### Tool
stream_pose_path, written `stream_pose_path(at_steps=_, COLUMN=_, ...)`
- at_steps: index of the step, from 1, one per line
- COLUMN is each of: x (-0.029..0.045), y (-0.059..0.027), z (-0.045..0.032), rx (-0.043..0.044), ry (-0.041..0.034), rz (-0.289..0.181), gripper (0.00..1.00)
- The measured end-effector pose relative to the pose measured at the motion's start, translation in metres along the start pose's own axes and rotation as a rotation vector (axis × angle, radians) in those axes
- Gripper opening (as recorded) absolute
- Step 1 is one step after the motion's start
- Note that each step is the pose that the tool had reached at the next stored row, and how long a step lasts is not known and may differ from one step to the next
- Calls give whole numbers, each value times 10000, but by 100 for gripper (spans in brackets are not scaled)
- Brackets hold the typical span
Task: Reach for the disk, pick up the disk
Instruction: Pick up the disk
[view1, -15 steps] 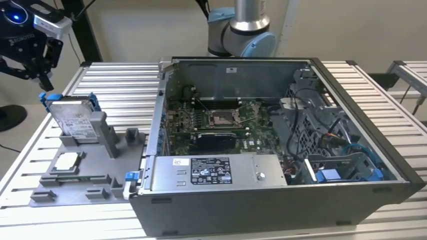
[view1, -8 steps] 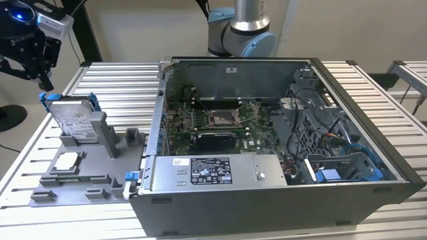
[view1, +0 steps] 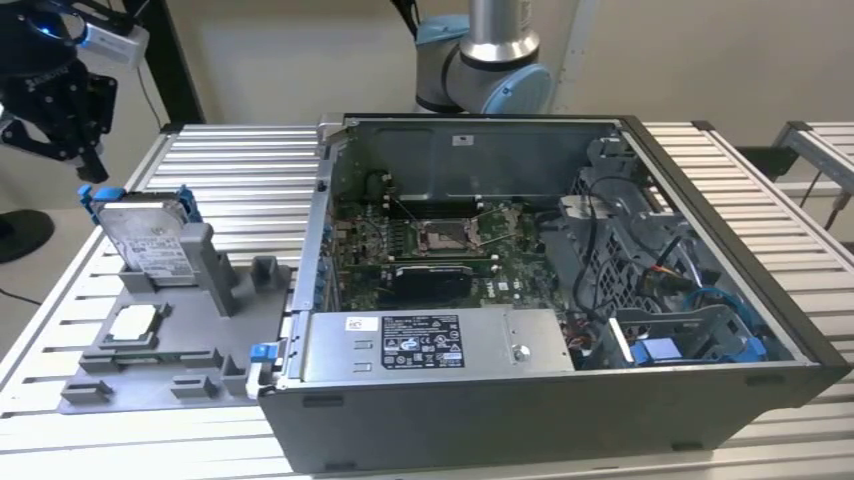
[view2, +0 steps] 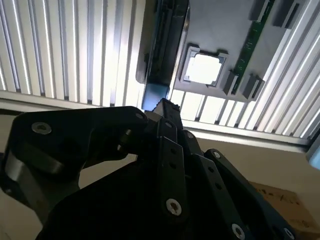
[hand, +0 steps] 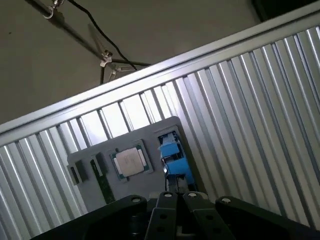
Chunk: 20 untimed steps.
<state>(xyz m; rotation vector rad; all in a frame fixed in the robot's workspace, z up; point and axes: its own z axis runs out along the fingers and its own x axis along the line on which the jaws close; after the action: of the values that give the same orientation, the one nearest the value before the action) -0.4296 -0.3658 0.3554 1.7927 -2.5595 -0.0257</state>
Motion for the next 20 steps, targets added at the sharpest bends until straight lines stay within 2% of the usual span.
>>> stream_pose_path(at_steps=9, x=0, y=0, z=18, rx=91, ry=6, rz=-1612, gripper=0)
stream_pose_path(at_steps=14, x=0, y=0, z=18, rx=93, ry=7, rz=-1665, gripper=0)
stream_pose_path(at_steps=15, x=0, y=0, z=18, rx=93, ry=7, rz=-1665, gripper=100)
stream_pose_path(at_steps=17, x=-1, y=0, z=29, rx=99, ry=24, rz=-1667, gripper=100)
stream_pose_path(at_steps=20, x=-2, y=-3, z=63, rx=121, ry=103, rz=-1737, gripper=100)
